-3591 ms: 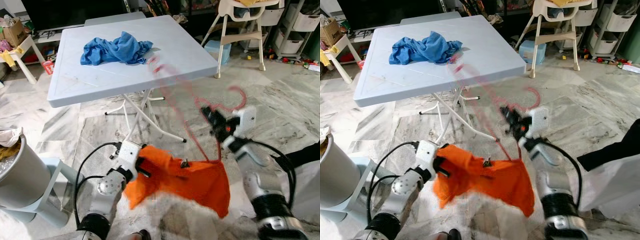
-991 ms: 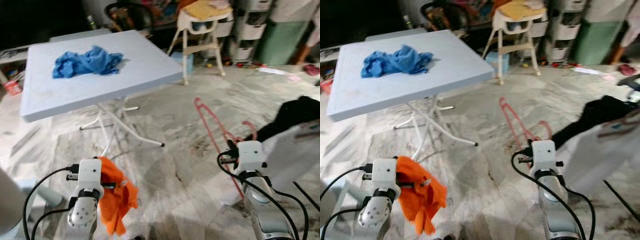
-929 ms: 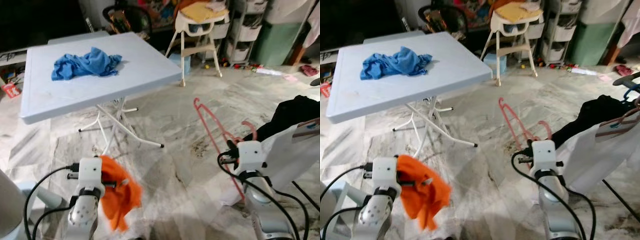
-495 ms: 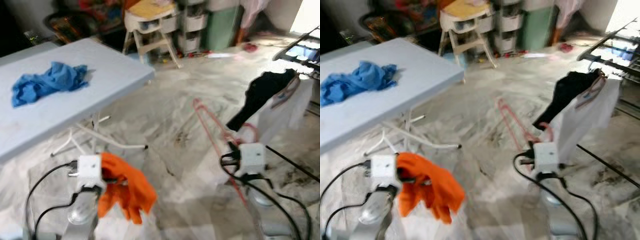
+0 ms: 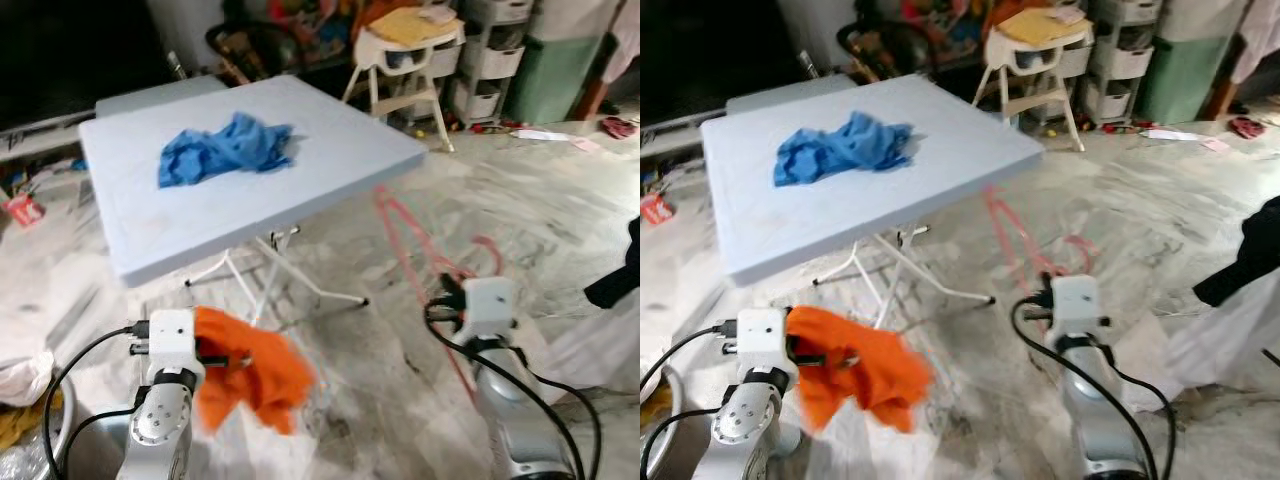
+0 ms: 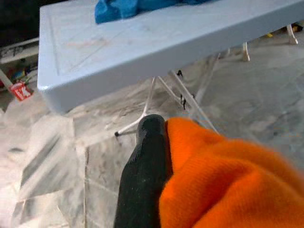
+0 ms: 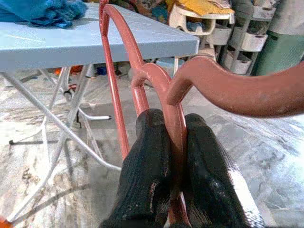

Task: Hang hanger

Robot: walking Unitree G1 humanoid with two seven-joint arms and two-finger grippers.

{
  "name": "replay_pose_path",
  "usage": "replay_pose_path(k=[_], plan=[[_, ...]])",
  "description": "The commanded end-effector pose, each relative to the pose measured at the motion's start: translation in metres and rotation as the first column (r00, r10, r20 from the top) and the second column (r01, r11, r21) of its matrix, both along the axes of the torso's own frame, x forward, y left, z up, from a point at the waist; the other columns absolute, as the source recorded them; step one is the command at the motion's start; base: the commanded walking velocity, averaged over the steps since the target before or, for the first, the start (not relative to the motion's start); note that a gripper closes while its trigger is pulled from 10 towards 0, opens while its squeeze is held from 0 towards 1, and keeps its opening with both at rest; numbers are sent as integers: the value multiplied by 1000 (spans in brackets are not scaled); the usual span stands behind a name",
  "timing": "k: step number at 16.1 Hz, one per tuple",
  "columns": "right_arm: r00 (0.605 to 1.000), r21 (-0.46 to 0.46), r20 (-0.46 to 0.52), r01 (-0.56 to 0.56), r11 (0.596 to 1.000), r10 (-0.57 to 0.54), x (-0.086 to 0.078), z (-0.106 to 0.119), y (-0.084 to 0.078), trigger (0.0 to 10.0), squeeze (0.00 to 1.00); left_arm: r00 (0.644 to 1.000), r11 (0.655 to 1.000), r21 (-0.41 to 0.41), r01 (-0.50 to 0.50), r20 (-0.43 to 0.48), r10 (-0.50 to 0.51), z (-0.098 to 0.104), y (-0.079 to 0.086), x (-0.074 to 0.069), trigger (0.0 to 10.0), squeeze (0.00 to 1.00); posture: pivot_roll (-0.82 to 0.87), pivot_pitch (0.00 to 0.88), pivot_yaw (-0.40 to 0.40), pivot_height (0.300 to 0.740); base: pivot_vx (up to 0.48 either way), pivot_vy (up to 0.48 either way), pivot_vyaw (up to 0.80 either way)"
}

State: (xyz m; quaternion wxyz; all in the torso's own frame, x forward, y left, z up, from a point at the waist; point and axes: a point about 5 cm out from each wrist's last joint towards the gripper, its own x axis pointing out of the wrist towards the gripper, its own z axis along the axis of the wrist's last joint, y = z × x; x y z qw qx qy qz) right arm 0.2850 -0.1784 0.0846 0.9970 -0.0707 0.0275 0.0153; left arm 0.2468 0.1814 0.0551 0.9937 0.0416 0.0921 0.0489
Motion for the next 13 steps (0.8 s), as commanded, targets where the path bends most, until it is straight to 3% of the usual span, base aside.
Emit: replay_pose_path(k=[1,9,13], plan=[[1000,-3,4,8,1000,-8,2,3,-5,10000,0,1000,1000,-5,-2,20,2,5,-3,4,10000,0,-103,0,69,740,0,0,0],[998,-5,-13,-54,999,54,10,2,6,10000,0,999,999,-33,-28,17,28,1,-4,-3,10000,0,-76,0,32,740,0,0,0],[997,-3,-23,-78,997,78,13,0,14,10000,0,998,998,-29,-56,22,56,3,-1,2,10000,0,-64,0,-7,740,0,0,483]])
